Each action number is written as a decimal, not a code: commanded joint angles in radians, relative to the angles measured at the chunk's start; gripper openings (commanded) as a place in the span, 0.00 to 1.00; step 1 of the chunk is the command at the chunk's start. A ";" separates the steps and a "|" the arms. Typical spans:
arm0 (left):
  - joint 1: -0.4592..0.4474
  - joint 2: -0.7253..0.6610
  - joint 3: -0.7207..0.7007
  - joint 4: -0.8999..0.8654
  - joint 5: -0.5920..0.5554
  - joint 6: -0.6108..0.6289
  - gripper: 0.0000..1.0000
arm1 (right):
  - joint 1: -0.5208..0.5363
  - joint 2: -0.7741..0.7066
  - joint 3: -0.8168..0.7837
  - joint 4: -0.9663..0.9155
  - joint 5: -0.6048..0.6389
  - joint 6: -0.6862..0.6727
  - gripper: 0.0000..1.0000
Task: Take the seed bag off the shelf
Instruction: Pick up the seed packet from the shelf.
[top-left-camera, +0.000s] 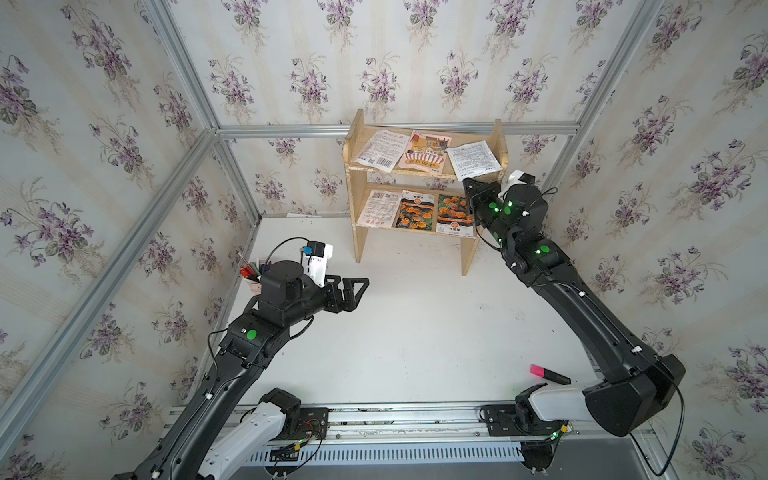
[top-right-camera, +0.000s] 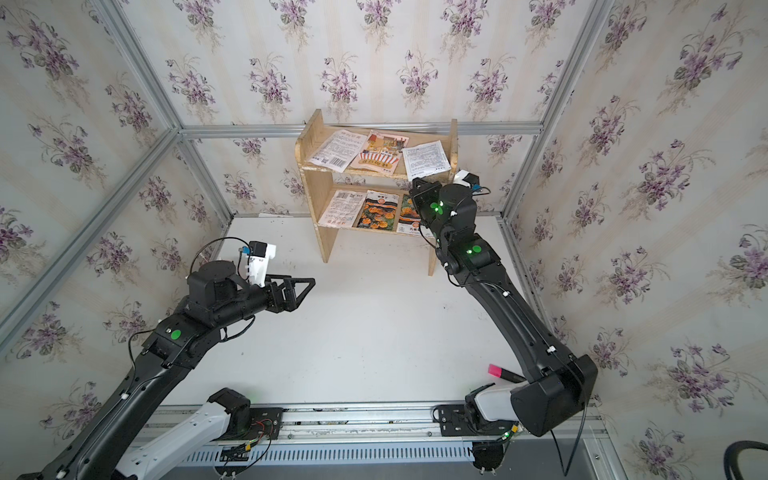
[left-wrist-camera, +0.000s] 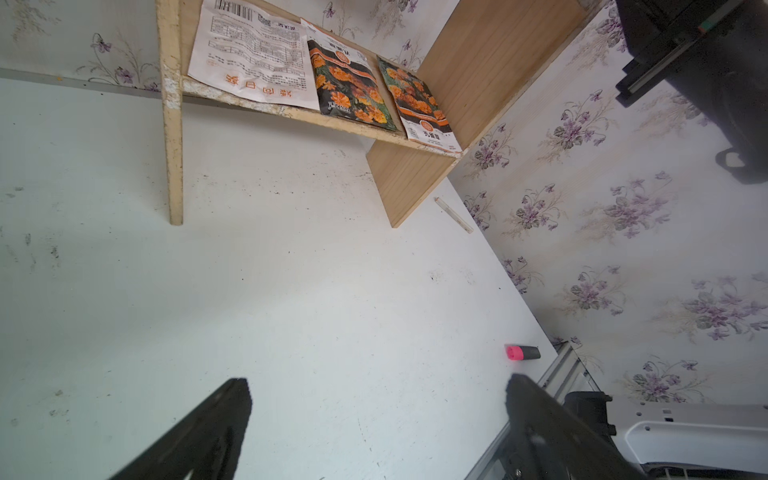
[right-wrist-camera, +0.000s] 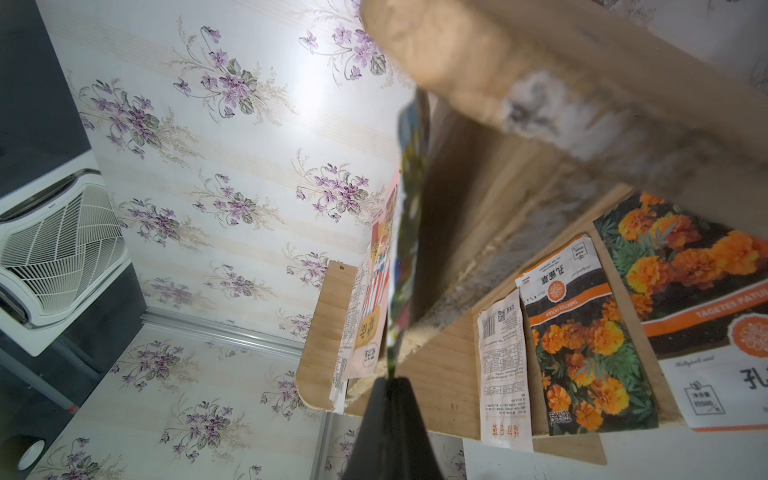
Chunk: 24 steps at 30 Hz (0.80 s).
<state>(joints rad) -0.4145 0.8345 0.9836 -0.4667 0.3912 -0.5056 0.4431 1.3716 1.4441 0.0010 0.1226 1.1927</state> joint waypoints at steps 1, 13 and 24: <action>0.000 -0.001 0.011 0.038 0.021 -0.013 1.00 | -0.001 0.001 0.013 0.020 0.011 -0.027 0.11; 0.000 -0.021 0.013 0.007 -0.005 -0.002 1.00 | -0.002 0.009 -0.004 0.042 0.019 -0.019 0.33; 0.000 -0.019 0.000 0.010 -0.009 0.000 1.00 | -0.027 0.061 0.034 0.049 -0.013 -0.024 0.28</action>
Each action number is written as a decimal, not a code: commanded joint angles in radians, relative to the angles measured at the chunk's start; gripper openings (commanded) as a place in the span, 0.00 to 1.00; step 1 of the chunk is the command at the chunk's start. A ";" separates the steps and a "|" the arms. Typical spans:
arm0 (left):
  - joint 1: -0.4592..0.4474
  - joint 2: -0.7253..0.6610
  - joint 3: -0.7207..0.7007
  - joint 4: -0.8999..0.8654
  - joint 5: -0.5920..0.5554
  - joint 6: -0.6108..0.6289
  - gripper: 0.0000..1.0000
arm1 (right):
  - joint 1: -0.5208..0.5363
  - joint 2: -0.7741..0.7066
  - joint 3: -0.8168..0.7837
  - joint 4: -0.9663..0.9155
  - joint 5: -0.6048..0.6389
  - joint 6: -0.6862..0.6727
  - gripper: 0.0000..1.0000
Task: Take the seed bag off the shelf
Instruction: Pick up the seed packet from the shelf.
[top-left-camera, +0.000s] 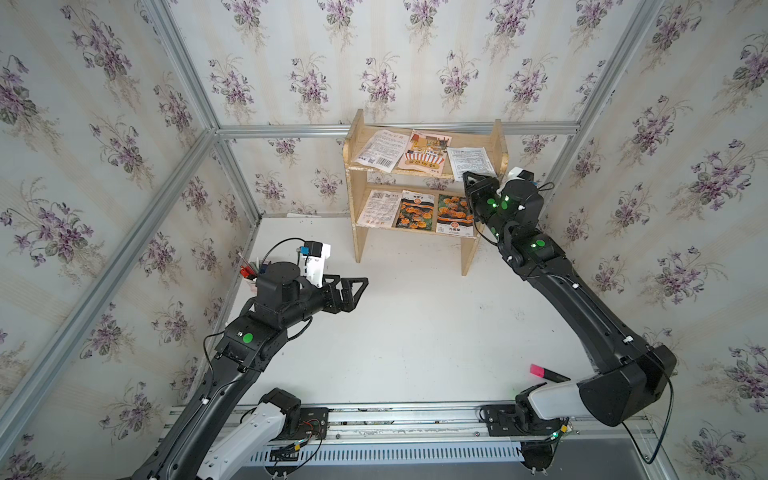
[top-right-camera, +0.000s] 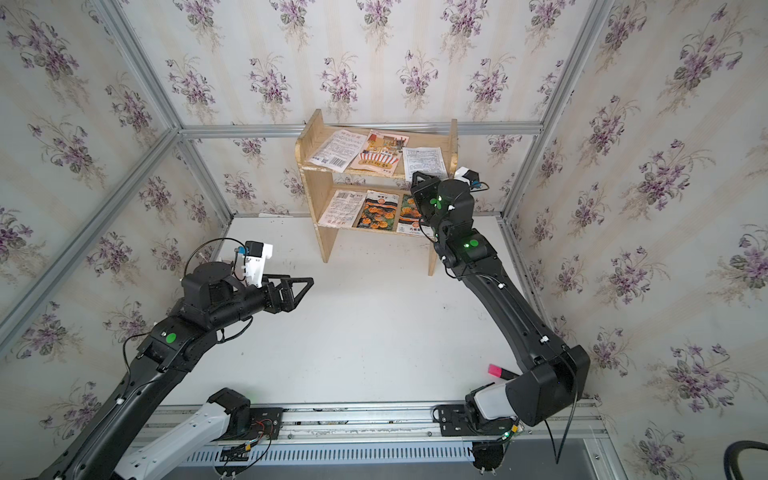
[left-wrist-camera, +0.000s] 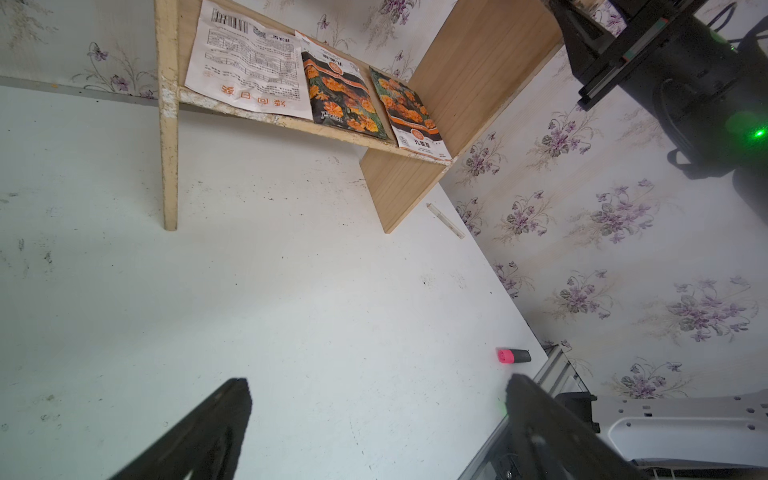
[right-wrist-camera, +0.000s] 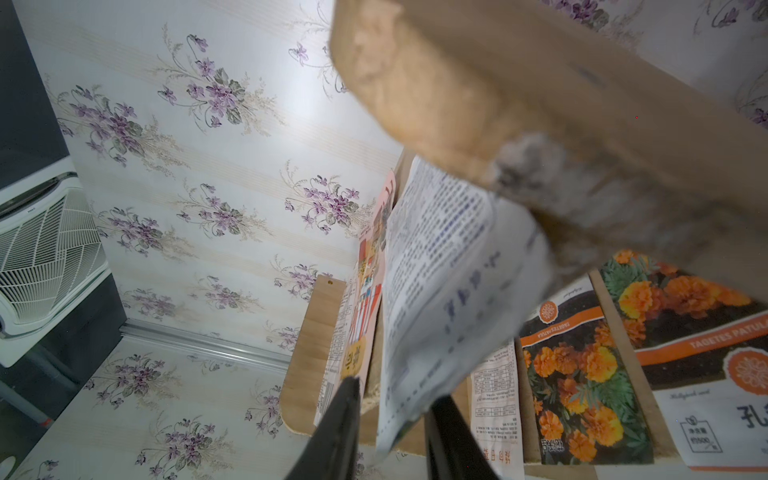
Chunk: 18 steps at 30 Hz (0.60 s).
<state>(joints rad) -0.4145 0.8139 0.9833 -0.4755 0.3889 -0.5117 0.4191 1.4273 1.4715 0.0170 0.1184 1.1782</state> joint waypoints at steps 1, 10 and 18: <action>0.000 0.002 0.000 0.019 -0.007 0.007 1.00 | -0.005 0.011 0.009 0.034 -0.012 -0.009 0.27; 0.000 0.014 0.005 0.022 -0.001 0.003 1.00 | -0.016 -0.004 -0.007 0.037 -0.012 -0.009 0.10; 0.000 0.018 0.005 0.043 0.023 -0.015 1.00 | -0.019 -0.053 -0.020 0.045 -0.002 -0.060 0.00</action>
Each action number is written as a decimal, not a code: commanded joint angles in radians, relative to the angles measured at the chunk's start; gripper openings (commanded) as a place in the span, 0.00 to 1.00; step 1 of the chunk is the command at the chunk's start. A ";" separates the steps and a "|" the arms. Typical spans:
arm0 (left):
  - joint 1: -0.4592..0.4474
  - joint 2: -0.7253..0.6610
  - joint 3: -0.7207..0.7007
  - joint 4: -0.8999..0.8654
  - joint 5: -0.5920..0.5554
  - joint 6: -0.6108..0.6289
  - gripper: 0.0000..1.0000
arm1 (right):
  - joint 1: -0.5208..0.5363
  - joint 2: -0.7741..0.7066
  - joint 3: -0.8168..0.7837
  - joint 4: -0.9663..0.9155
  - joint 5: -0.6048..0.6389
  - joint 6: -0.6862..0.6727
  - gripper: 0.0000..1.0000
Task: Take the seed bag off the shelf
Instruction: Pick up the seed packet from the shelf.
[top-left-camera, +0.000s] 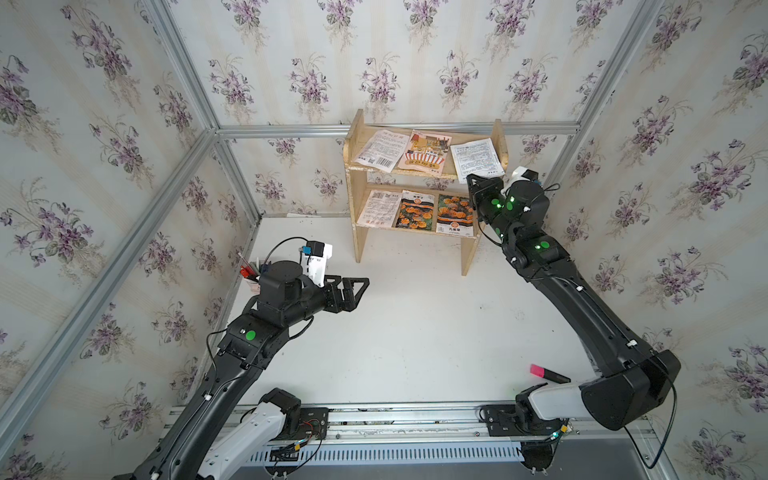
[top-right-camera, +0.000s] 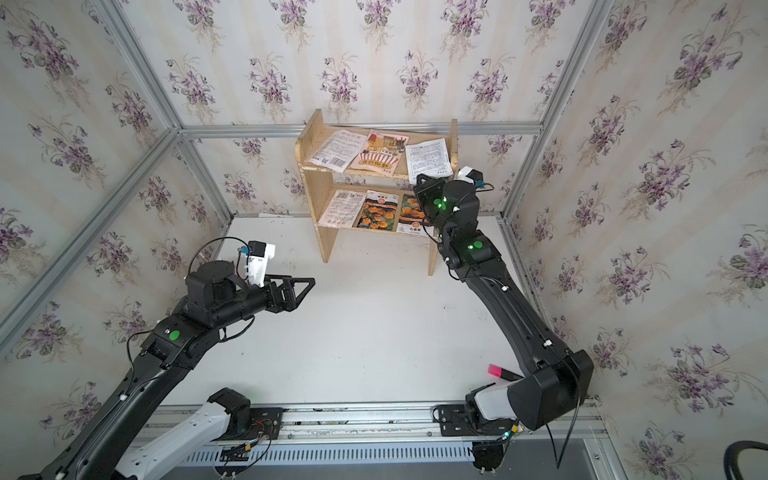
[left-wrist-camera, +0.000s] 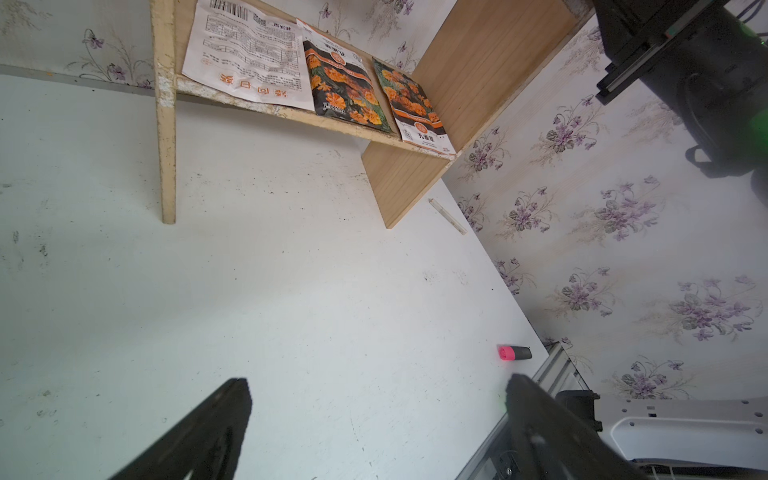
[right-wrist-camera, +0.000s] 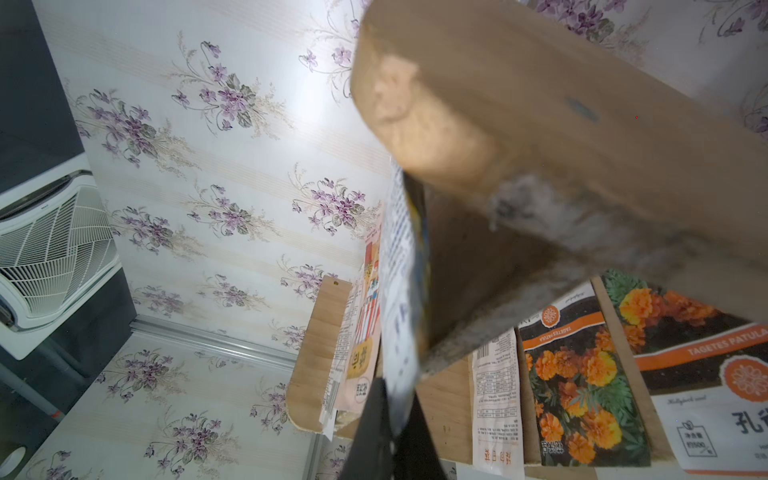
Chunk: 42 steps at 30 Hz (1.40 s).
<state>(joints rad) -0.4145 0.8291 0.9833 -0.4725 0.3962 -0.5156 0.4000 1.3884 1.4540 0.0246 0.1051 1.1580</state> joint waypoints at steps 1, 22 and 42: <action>0.000 0.004 0.003 0.046 0.021 -0.014 1.00 | 0.000 -0.019 -0.003 0.045 0.009 -0.057 0.00; -0.020 0.107 -0.122 0.734 0.248 -0.418 1.00 | 0.046 -0.462 -0.458 0.204 -0.353 -0.388 0.00; -0.213 0.298 -0.062 1.020 0.155 -0.457 0.95 | 0.475 -0.488 -0.638 0.282 -0.194 -0.500 0.00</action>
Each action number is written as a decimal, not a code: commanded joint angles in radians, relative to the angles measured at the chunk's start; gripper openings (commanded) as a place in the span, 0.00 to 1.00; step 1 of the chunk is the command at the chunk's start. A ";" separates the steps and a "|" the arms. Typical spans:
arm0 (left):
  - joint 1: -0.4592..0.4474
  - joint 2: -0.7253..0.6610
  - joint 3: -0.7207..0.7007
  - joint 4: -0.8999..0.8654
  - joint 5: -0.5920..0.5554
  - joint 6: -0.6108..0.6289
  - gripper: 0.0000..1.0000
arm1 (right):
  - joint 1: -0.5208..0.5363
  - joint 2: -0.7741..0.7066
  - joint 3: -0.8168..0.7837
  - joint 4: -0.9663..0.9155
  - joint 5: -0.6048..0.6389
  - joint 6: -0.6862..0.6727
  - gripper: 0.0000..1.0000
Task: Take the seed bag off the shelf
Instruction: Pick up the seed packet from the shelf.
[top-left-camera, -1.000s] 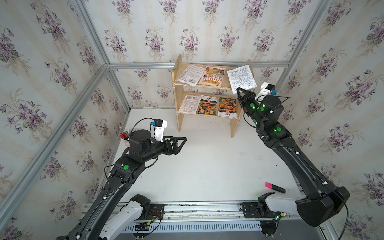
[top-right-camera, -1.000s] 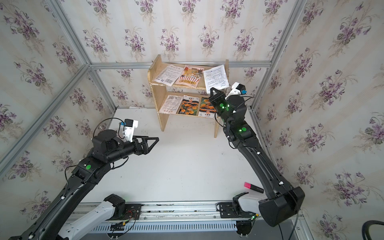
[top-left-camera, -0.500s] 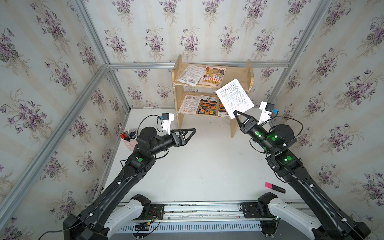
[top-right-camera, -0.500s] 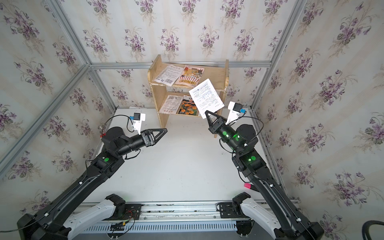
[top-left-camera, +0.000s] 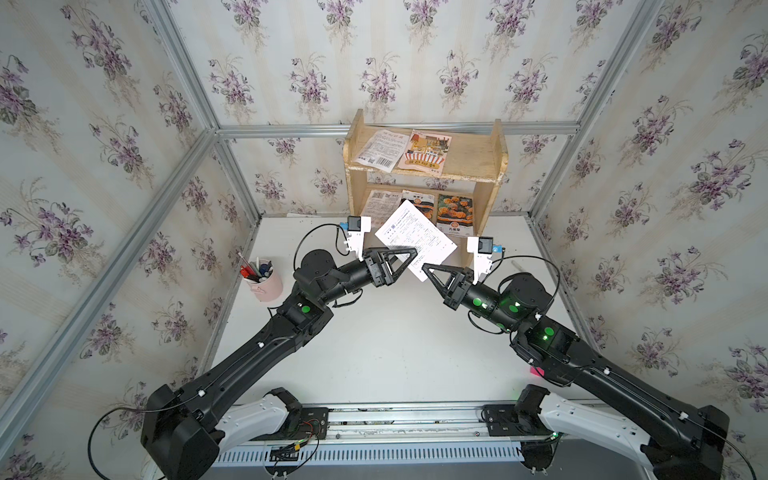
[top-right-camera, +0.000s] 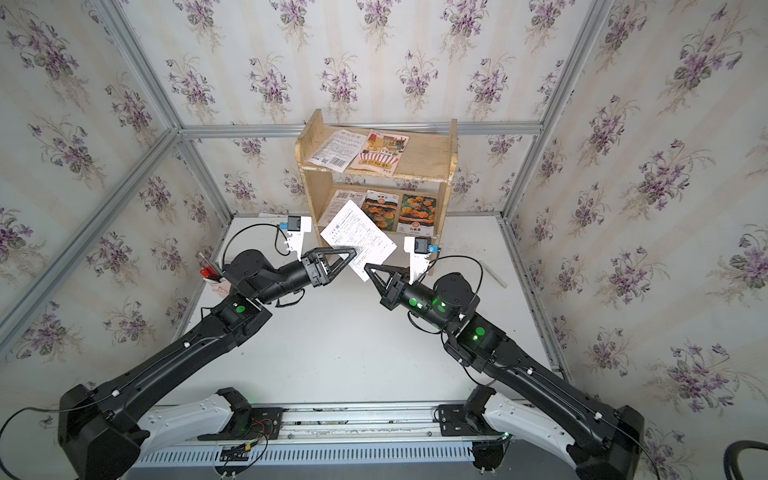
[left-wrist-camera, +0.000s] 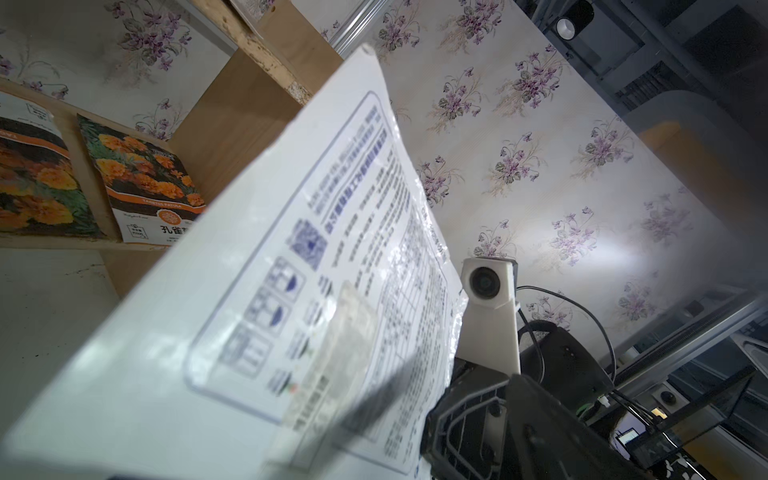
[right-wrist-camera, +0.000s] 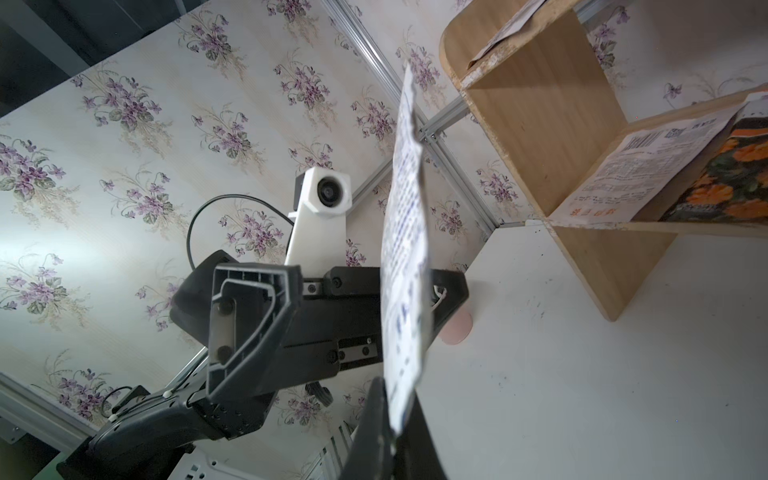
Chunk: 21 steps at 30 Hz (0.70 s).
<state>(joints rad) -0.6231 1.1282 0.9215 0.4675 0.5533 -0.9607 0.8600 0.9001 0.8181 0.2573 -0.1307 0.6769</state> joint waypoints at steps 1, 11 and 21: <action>-0.004 -0.002 -0.003 0.079 -0.003 -0.012 0.88 | 0.021 -0.004 -0.007 0.049 0.057 -0.019 0.00; -0.006 0.008 0.017 0.020 -0.001 -0.016 0.25 | 0.025 -0.018 -0.004 0.025 0.080 -0.039 0.00; -0.007 0.007 0.034 0.018 0.035 0.009 0.00 | 0.026 -0.024 0.004 0.012 0.067 -0.043 0.11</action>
<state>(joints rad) -0.6289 1.1362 0.9424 0.4660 0.5568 -0.9749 0.8841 0.8776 0.8112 0.2638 -0.0616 0.6483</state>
